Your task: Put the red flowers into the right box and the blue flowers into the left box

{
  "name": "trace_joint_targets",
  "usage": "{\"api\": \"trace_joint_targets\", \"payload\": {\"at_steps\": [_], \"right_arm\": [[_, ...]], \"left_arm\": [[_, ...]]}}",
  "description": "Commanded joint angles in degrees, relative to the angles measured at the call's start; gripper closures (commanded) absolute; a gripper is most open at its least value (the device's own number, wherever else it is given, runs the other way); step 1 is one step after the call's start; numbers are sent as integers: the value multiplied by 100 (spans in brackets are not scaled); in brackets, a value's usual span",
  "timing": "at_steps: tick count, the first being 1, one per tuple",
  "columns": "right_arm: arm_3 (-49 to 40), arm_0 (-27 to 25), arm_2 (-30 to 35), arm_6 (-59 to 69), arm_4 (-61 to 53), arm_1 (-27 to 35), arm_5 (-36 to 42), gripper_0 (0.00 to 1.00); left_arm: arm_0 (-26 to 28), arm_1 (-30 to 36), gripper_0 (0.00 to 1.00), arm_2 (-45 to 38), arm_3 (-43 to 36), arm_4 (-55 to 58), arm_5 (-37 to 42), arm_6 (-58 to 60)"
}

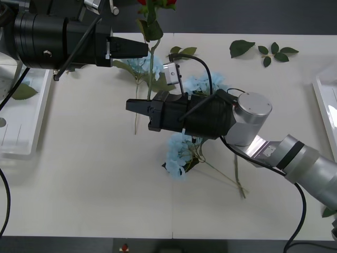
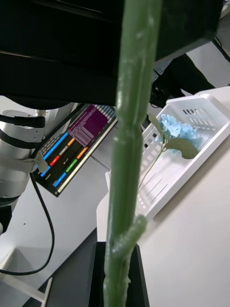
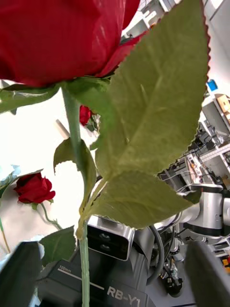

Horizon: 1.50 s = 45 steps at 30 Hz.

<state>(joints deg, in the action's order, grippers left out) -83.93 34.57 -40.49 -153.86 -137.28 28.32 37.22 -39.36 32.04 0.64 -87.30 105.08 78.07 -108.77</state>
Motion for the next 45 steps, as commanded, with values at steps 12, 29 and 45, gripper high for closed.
{"api": "trace_joint_targets", "payload": {"at_steps": [12, 29, 45], "right_arm": [[-106, 445, 225, -114, -774, 1659, 883, 100], [192, 463, -126, -83, -519, 4735, 1560, 100], [2293, 463, -1067, 67, -80, 5711, 1428, 100]], "left_arm": [[42, 47, 0, -20, -103, -22, -161, -48], [-160, 856, 0, 428, -814, -2756, -266, 2484], [-978, 874, 0, 2450, -384, -5269, -328, 5366]]}}
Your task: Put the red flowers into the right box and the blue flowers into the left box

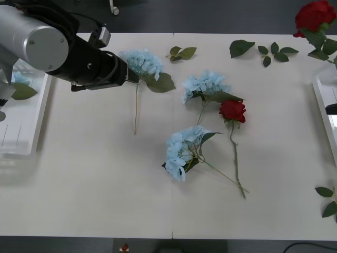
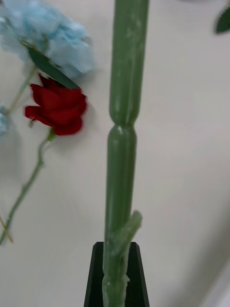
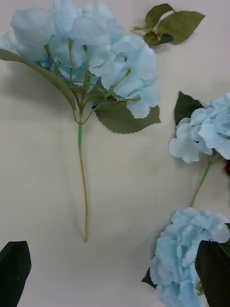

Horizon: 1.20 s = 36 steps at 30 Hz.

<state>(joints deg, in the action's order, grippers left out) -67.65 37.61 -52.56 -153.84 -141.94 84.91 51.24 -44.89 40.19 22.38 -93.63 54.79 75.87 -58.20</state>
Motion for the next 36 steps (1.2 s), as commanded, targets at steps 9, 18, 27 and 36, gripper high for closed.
{"api": "trace_joint_targets", "payload": {"at_steps": [9, 18, 27, 36], "right_arm": [[2239, 168, 150, 47, 1010, -132, 17, 100], [3188, 168, 150, 65, 1801, -431, -132, 100], [4129, 168, 167, 30, 1942, -1143, -774, 100], [4278, 168, 167, 38, 2346, -1381, -1231, 100]], "left_arm": [[-986, -117, 0, 1400, 1339, -724, -802, 362], [-1452, -776, 0, 1708, 2578, -856, -1040, 291], [-1813, -1295, 0, 1945, 3466, -1172, -1066, 195], [-1936, -1541, 0, 2183, 4019, -1190, -1338, 160]]}}
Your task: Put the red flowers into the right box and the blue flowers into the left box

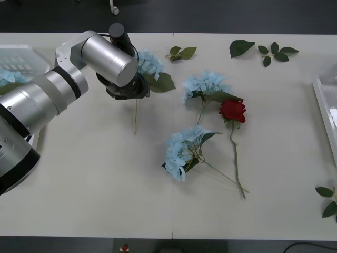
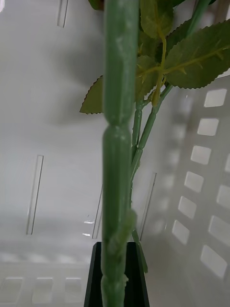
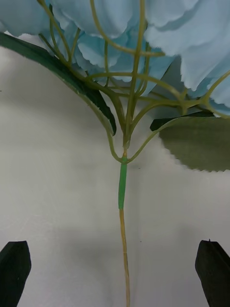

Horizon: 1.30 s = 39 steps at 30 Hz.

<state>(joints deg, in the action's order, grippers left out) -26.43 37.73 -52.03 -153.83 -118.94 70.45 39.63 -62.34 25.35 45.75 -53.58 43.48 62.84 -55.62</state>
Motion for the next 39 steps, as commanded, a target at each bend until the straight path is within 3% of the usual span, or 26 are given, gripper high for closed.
{"api": "trace_joint_targets", "payload": {"at_steps": [1, 3, 6, 12, 17, 27, 29, 30, 32, 33, 35, 39], "right_arm": [[155, 156, 114, 29, 72, 66, -69, 100], [164, 156, 114, 11, 125, 66, -69, 89], [173, 156, 114, -15, 178, 66, 1, 57], [190, 156, 123, -68, 187, 74, 168, 23], [182, 156, 343, -103, 187, 74, 502, 16], [-144, 472, 932, 143, 169, 171, 1917, 15], [-363, 622, 923, 442, 169, 180, 2181, 15], [-521, 701, 923, 609, 169, 197, 2304, 16], [-715, 771, 914, 794, 169, 206, 2383, 16], [-1119, 824, 914, 1066, 213, 268, 2409, 16], [-1998, 824, 905, 1708, 398, 443, 2251, 16], [-3624, 762, 888, 3255, 925, 681, 1899, 16]], "left_arm": [[-190, -83, 0, -154, 23, -68, -26, -98], [-190, -145, 0, -145, 102, -68, -35, -107], [-190, -259, 0, -66, 295, -112, -228, -133], [-190, -364, 0, 119, 524, -226, -588, -115], [-190, -461, 0, 180, 761, -261, -817, -142], [-182, -549, 0, 356, 910, -314, -949, -89], [-182, -549, 21, 356, 910, -314, -949, -80], [-190, -549, 43, 365, 910, -314, -949, -80], [-182, -549, 66, 382, 910, -314, -949, -80], [-182, -549, 89, 400, 910, -314, -949, -89], [-182, -549, 100, 400, 910, -314, -949, -98], [-182, -558, 100, 400, 910, -322, -949, -107]]}}
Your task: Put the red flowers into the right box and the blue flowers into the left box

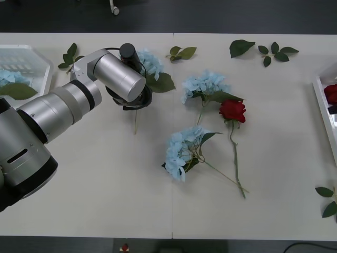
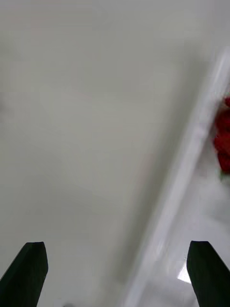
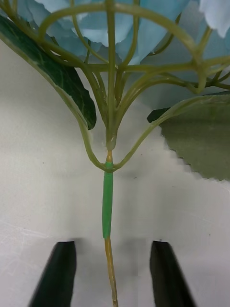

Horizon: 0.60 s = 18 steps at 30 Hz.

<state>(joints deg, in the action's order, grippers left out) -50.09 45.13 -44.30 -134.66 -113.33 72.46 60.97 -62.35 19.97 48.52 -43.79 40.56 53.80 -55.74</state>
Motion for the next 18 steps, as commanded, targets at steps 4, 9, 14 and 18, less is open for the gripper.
{"api": "trace_joint_targets", "payload": {"at_steps": [4, 9, 14, 18], "right_arm": [[-2418, -5, 115, 2708, 935, 533, -481, 15], [-3139, -13, 115, 3675, 1375, 418, -674, 15], [-3578, -13, 115, 4703, 1823, 155, -771, 16], [-3965, -22, 106, 5556, 2315, -74, -762, 16]], "left_arm": [[-181, -11, 100, 122, -68, -30, -45, -95], [-190, -2, 100, 122, -86, -48, -45, -113], [-199, 288, 100, 87, -481, -57, 113, -157], [-190, 666, 100, -159, -1149, -48, 553, -236]]}}
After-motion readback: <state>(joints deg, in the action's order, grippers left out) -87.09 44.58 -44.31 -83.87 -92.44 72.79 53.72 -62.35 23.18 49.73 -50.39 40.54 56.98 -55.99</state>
